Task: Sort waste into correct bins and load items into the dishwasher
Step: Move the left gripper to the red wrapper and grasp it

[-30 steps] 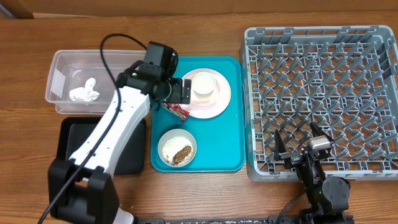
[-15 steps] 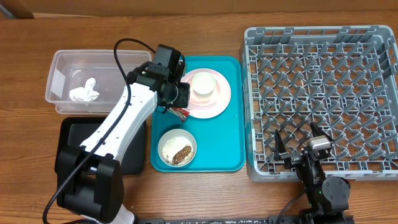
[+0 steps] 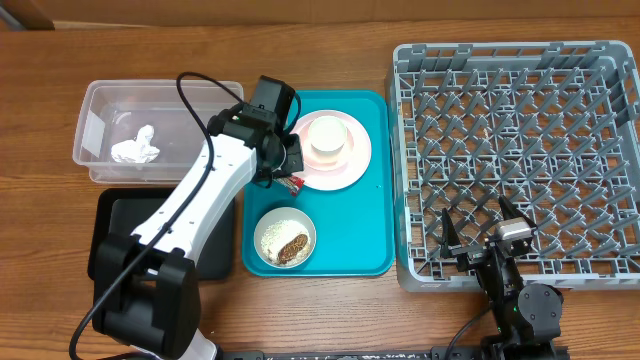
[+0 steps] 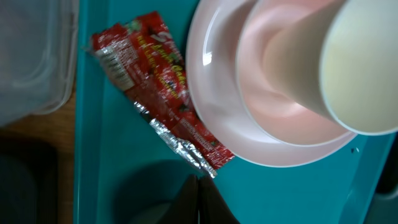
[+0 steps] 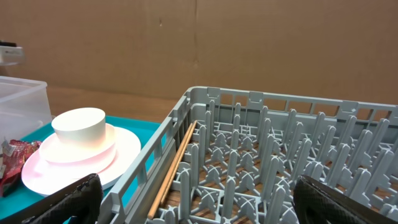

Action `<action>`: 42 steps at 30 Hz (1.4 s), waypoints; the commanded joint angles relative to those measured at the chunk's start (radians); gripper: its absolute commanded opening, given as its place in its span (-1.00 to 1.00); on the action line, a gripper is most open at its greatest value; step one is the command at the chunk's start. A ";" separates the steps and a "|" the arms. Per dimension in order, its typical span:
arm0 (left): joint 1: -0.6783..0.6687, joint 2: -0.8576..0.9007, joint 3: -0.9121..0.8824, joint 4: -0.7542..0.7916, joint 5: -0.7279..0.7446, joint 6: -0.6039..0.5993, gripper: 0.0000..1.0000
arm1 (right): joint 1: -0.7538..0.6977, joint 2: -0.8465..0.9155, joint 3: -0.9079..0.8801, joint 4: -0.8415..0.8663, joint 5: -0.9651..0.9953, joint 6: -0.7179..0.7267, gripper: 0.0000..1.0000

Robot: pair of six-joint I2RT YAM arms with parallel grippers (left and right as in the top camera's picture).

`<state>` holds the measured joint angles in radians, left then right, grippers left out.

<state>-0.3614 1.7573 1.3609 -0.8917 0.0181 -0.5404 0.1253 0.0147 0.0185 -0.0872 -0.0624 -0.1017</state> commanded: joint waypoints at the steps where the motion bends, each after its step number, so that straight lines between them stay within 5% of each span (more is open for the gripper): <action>1: -0.019 0.005 -0.005 -0.010 -0.101 -0.188 -0.91 | 0.005 -0.012 -0.011 0.007 0.010 0.000 0.99; 8: -0.034 0.005 -0.023 -0.011 -0.161 -0.283 -0.78 | 0.005 -0.012 -0.011 0.007 0.010 0.000 1.00; 11: -0.034 0.005 -0.054 0.025 -0.159 -0.302 -0.33 | 0.005 -0.012 -0.011 0.007 0.010 0.000 1.00; 16: -0.034 0.005 -0.090 0.080 -0.155 -0.303 -0.17 | 0.005 -0.012 -0.011 0.007 0.010 0.000 1.00; 42: -0.043 0.006 -0.215 0.258 -0.080 -0.351 -0.21 | 0.005 -0.012 -0.011 0.007 0.010 0.000 1.00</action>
<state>-0.3927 1.7573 1.1641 -0.6399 -0.0700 -0.8738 0.1253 0.0147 0.0185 -0.0872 -0.0624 -0.1017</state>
